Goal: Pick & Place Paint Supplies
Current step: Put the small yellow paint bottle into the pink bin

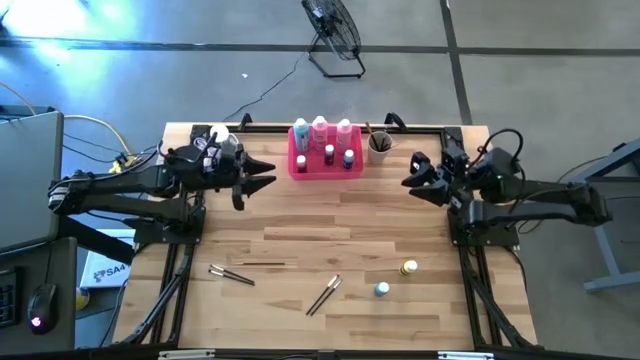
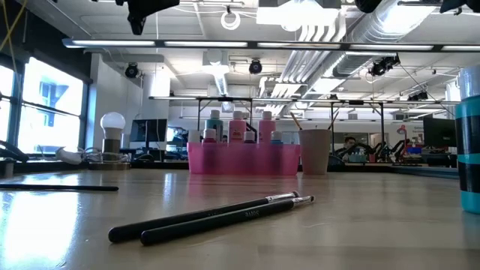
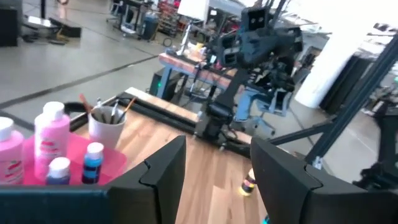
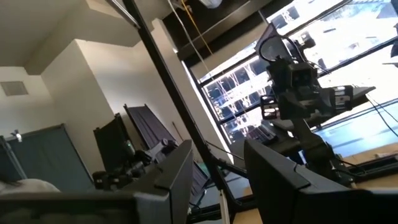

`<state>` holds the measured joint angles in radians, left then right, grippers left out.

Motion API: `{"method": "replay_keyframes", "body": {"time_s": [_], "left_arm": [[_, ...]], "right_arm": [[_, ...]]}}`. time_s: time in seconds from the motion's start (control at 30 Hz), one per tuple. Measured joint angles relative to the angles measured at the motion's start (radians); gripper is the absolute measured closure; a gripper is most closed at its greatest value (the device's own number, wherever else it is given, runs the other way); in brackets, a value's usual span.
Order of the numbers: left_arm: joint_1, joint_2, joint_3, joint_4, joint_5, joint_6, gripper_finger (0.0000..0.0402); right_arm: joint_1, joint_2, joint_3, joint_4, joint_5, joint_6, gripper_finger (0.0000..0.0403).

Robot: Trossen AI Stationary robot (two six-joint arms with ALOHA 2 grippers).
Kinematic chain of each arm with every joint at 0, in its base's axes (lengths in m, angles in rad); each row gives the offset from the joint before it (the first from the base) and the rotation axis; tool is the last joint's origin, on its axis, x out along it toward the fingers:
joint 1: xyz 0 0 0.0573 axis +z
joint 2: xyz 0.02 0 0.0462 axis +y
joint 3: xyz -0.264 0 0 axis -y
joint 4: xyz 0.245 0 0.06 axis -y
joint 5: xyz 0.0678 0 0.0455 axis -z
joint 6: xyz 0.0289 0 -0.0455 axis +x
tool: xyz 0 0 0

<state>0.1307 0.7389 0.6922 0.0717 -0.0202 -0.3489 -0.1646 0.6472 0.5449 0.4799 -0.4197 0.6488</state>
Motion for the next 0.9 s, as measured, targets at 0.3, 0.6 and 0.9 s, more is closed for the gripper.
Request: {"method": "replay_keyframes", "body": {"time_s": [0.3, 0.6, 0.9], "left_arm": [[0.000, 0.032, 0.000, -0.004, 0.018, -0.001, 0.0224], [0.000, 0.044, 0.000, 0.000, 0.007, 0.007, 0.0224], [0.000, 0.044, 0.000, 0.000, 0.003, 0.011, 0.0224]], "right_arm": [[0.114, 0.017, 0.000, -0.006, 0.123, -0.052, 0.0266], [0.130, 0.032, 0.000, -0.008, 0.158, -0.089, 0.0266], [0.130, 0.033, 0.000, -0.011, 0.209, -0.105, 0.0266]]}}
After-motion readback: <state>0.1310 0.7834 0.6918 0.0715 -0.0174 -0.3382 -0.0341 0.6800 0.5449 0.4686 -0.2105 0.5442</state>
